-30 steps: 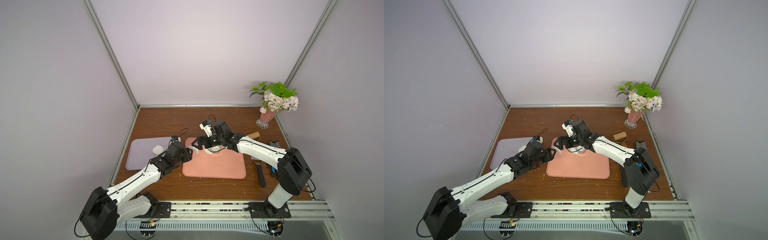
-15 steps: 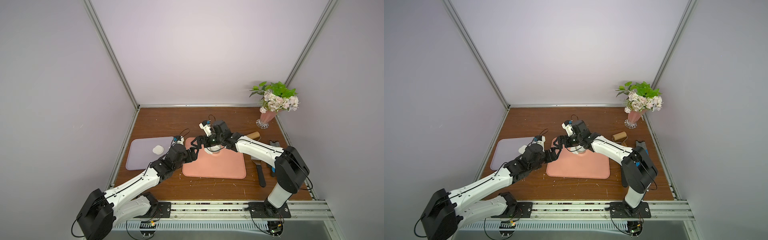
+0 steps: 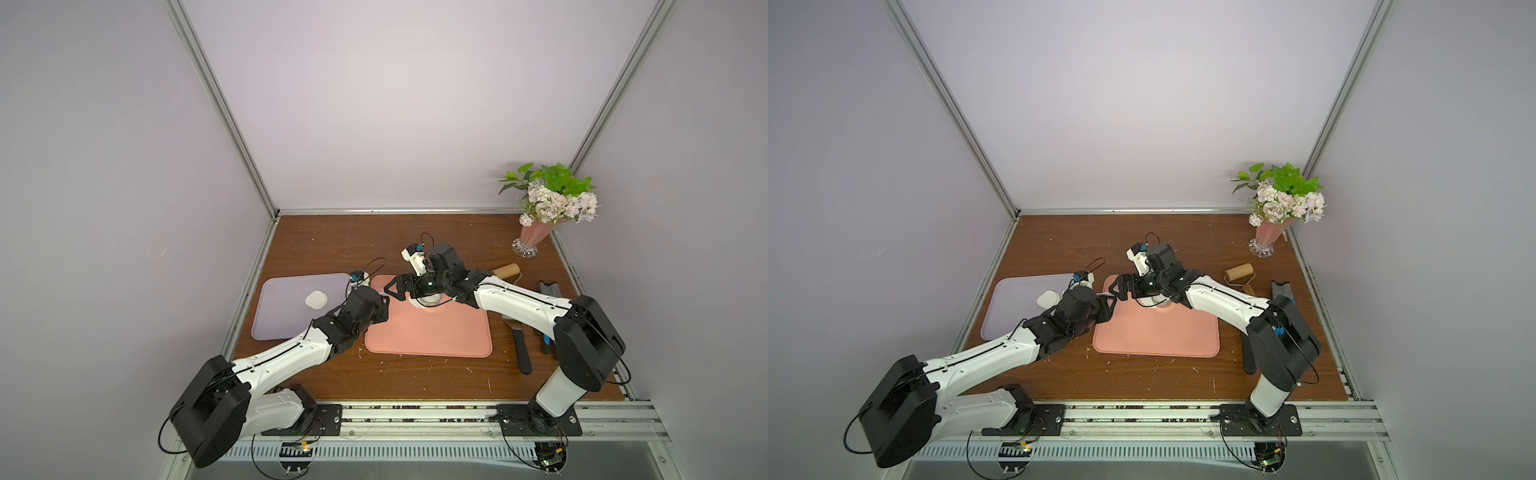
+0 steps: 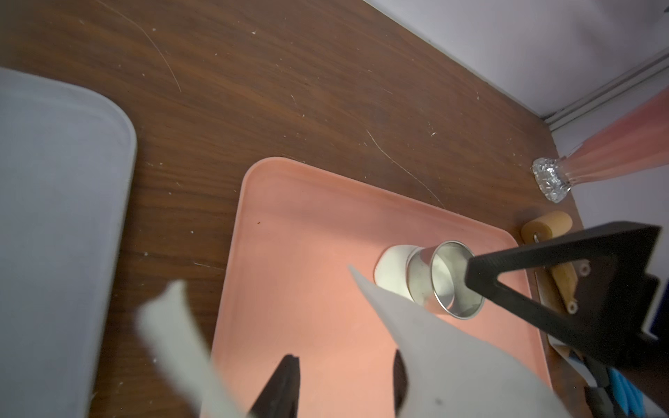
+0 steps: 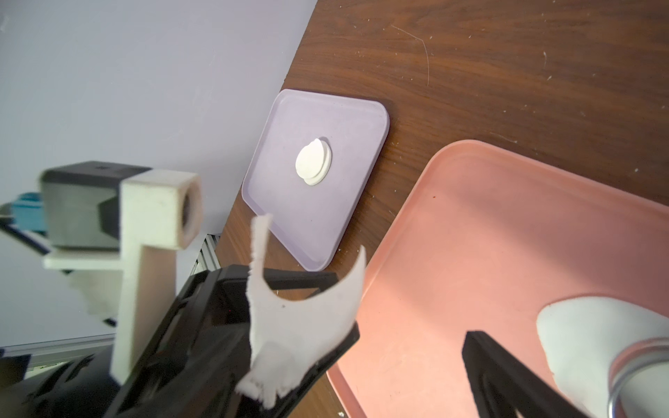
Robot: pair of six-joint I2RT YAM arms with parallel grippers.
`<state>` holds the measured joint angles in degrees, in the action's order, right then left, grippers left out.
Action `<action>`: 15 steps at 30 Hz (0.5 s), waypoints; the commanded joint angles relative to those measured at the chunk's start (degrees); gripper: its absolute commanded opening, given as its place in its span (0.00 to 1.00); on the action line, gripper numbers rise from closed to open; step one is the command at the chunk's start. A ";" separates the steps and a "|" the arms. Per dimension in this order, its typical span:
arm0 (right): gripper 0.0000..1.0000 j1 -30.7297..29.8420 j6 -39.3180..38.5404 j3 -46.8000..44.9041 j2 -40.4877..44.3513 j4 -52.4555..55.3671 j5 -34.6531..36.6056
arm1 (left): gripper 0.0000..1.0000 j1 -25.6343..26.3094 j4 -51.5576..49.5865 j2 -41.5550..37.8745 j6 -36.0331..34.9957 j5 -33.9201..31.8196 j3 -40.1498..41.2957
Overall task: Roll out the dumpling wrappers from the dough
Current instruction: Remove the dumpling wrapper from the work surface.
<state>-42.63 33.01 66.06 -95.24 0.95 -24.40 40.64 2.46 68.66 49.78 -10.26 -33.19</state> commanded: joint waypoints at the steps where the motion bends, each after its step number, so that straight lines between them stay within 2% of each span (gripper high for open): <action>1: 0.99 0.25 -0.33 0.04 3.39 -0.79 0.62 | 0.31 -0.83 -0.91 0.84 -0.76 0.58 -2.27; 5: 0.99 0.62 -0.12 -0.57 3.66 -1.36 0.58 | 0.10 -0.77 -2.49 1.47 -1.44 1.66 -3.07; 6: 0.99 0.82 -0.21 -0.67 3.63 -1.34 0.58 | 0.13 -0.83 -2.84 1.19 -1.57 1.91 -2.98; 7: 0.99 0.95 -0.29 -0.59 3.51 -1.24 0.62 | 0.17 -0.82 -3.22 0.68 -1.61 2.31 -2.85; 8: 0.99 1.28 -0.40 -0.50 3.46 -1.00 0.71 | 0.27 -0.81 -4.05 -0.10 -1.50 2.78 -2.73; 9: 0.99 1.47 -0.58 -0.26 3.36 -0.67 0.91 | 0.43 -0.83 -4.94 -1.18 -1.44 3.09 -2.57; 10: 0.99 1.58 -0.82 0.07 3.20 -0.32 1.35 | 0.52 -0.77 -6.03 -2.39 -1.20 3.03 -2.27; 13: 0.99 1.59 -1.37 1.05 2.42 0.75 2.12 | 0.59 -0.83 -9.35 -7.81 -0.10 1.71 -0.65; 15: 0.99 1.61 -0.97 1.39 1.74 0.62 1.95 | 0.69 -0.75 -11.11 -11.64 0.36 1.15 0.44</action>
<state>-41.15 32.42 65.87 -93.47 1.30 -23.46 40.38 -3.99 61.54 49.41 -8.10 -34.09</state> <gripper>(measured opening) 0.990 0.658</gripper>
